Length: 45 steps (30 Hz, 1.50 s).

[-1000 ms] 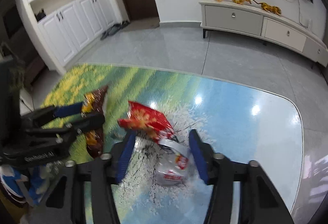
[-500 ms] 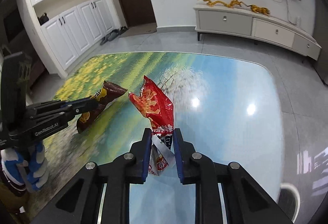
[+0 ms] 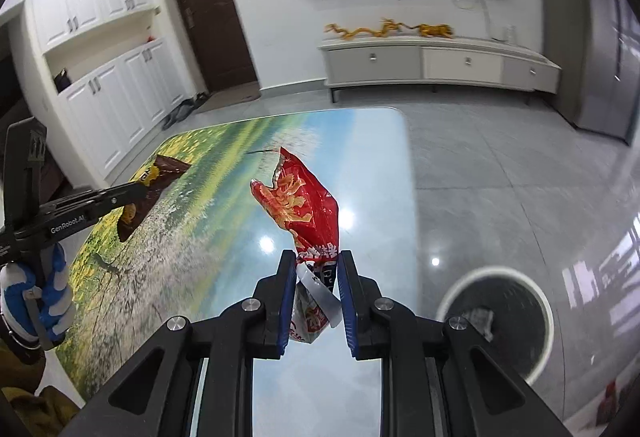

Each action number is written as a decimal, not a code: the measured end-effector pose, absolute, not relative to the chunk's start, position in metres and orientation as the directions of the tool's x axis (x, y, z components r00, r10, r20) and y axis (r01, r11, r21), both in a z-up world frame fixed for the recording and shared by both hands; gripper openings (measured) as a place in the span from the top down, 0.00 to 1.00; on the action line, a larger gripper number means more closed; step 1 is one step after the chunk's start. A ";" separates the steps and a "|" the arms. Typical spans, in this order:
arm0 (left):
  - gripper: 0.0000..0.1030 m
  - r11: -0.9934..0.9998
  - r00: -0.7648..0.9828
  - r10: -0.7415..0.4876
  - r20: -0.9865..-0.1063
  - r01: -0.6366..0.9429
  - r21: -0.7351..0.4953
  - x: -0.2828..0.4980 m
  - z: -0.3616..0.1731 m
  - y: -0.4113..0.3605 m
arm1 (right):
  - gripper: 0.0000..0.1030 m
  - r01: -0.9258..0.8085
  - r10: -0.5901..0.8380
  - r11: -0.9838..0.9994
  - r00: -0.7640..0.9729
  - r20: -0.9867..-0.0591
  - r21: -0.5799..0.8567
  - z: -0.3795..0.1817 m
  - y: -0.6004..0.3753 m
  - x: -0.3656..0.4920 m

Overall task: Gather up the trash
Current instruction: 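Carry both chip bags over the bin and open both tools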

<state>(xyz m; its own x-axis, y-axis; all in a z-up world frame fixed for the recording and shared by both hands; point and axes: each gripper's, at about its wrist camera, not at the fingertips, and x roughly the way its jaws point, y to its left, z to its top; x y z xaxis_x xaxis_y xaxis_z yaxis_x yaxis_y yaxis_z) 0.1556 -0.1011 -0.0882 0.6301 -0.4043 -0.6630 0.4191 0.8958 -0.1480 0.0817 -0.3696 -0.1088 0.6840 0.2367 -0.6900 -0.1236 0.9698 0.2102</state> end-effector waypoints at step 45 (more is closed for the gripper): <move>0.49 0.587 0.205 -0.491 -0.847 0.796 -0.147 0.175 -0.186 -0.501 | 0.43 0.469 0.038 0.831 0.487 -0.872 0.298 -0.293 -0.624 0.084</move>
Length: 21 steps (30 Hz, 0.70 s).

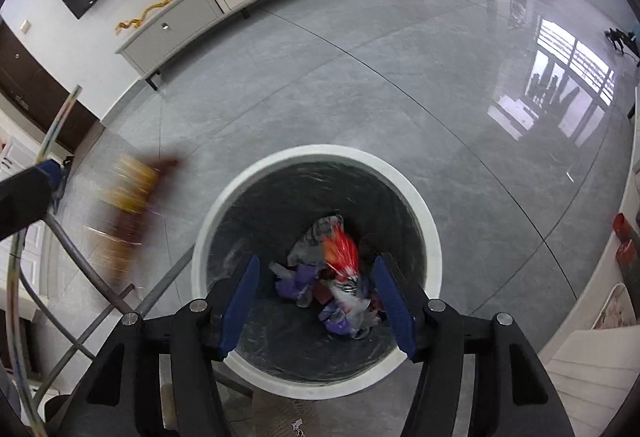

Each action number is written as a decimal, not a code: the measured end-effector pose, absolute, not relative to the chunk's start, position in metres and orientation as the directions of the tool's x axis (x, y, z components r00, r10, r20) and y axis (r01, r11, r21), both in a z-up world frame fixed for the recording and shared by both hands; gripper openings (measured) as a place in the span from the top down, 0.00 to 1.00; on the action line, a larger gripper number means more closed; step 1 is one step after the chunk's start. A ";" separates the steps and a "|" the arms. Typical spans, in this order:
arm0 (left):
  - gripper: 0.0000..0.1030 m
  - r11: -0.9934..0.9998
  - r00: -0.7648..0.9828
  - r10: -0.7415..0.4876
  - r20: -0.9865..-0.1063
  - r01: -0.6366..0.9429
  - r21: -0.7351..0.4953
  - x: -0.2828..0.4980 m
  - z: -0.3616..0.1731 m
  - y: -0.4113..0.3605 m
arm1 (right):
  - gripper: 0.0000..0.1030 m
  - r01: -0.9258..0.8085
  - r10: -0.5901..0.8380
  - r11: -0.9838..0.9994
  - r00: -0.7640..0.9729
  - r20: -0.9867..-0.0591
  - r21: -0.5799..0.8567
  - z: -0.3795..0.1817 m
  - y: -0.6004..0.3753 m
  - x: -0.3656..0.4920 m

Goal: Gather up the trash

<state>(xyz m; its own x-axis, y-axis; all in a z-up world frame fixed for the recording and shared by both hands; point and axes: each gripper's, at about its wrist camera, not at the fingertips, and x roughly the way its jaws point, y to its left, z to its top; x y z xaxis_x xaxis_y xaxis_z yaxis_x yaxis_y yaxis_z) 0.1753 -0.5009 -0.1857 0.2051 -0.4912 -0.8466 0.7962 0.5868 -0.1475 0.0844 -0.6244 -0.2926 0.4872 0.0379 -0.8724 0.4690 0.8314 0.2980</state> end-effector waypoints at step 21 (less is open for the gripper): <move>0.41 0.766 0.595 -0.408 -0.693 0.636 0.095 0.156 -0.109 -0.359 | 0.38 0.345 -0.115 0.922 0.682 -0.723 0.178 -0.135 -0.524 0.058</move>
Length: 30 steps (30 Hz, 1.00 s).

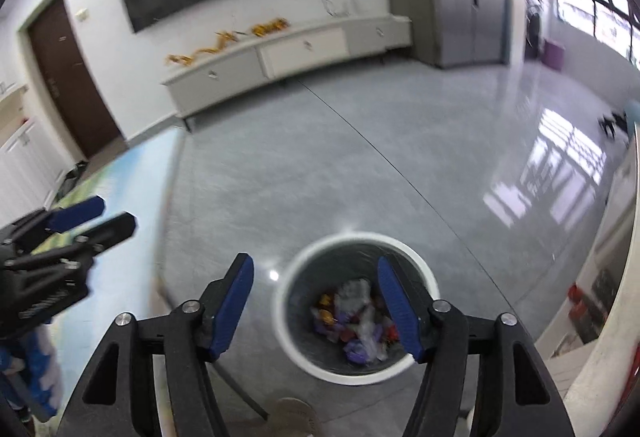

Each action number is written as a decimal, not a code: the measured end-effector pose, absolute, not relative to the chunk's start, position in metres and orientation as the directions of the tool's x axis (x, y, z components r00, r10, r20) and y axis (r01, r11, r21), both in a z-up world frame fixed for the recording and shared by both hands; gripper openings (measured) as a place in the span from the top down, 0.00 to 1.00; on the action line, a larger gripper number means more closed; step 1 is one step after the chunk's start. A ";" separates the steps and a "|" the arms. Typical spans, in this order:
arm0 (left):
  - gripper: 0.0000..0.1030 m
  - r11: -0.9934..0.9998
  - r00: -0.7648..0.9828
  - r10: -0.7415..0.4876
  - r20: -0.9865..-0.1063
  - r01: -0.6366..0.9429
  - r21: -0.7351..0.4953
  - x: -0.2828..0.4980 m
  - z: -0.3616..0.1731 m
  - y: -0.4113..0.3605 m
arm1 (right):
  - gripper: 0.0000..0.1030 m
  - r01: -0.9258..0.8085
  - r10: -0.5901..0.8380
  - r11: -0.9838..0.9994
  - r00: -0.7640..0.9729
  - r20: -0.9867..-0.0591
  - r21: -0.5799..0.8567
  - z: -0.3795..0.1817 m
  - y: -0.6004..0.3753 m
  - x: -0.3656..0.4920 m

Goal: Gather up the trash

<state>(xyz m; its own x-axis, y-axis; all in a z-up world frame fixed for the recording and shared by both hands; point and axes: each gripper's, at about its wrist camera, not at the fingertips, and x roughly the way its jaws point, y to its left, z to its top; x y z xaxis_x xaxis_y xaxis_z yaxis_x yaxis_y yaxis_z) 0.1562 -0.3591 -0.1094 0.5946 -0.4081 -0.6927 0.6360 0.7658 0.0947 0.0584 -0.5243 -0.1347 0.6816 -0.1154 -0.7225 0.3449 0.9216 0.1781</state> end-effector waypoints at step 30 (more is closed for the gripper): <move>0.23 0.993 0.783 0.039 -0.621 0.039 0.111 0.116 -0.128 -0.020 | 0.06 0.000 0.060 0.996 0.694 -0.717 0.084 -0.125 -0.281 0.072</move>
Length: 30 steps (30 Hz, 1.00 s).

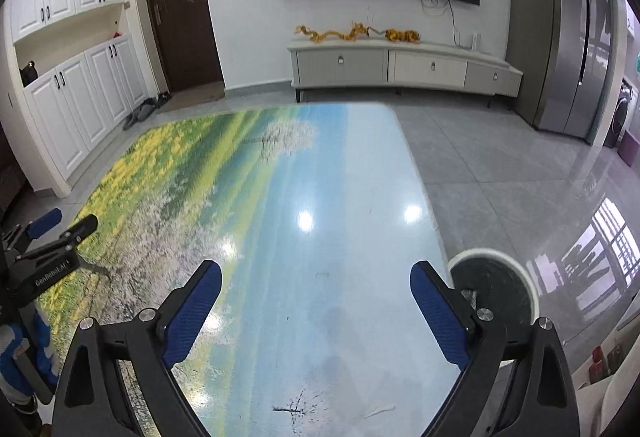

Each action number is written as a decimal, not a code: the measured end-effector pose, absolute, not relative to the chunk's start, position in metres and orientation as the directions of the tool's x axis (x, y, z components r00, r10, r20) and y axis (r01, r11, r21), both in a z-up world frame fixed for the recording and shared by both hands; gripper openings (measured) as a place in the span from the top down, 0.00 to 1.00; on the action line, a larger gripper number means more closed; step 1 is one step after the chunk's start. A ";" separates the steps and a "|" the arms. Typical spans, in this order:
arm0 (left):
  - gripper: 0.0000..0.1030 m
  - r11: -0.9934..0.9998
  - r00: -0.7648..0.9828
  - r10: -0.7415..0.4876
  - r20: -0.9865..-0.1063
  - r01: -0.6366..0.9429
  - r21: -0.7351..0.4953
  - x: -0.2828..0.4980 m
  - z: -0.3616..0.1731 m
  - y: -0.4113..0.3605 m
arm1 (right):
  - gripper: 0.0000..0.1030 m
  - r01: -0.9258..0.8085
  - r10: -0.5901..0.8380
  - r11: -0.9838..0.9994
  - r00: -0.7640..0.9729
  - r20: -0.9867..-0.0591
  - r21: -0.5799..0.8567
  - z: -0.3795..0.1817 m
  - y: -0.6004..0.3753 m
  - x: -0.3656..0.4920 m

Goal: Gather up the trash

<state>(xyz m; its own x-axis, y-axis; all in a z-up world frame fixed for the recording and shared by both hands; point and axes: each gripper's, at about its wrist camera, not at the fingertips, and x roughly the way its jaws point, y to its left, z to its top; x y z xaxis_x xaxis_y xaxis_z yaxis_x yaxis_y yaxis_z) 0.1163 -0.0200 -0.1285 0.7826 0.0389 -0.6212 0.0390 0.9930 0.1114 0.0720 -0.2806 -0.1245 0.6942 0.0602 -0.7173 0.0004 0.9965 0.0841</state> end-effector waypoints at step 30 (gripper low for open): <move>0.07 0.993 0.856 -0.029 -0.516 0.082 0.080 0.100 -0.089 -0.049 | 0.00 0.053 -0.031 0.998 0.779 -0.626 0.017 -0.113 -0.290 0.072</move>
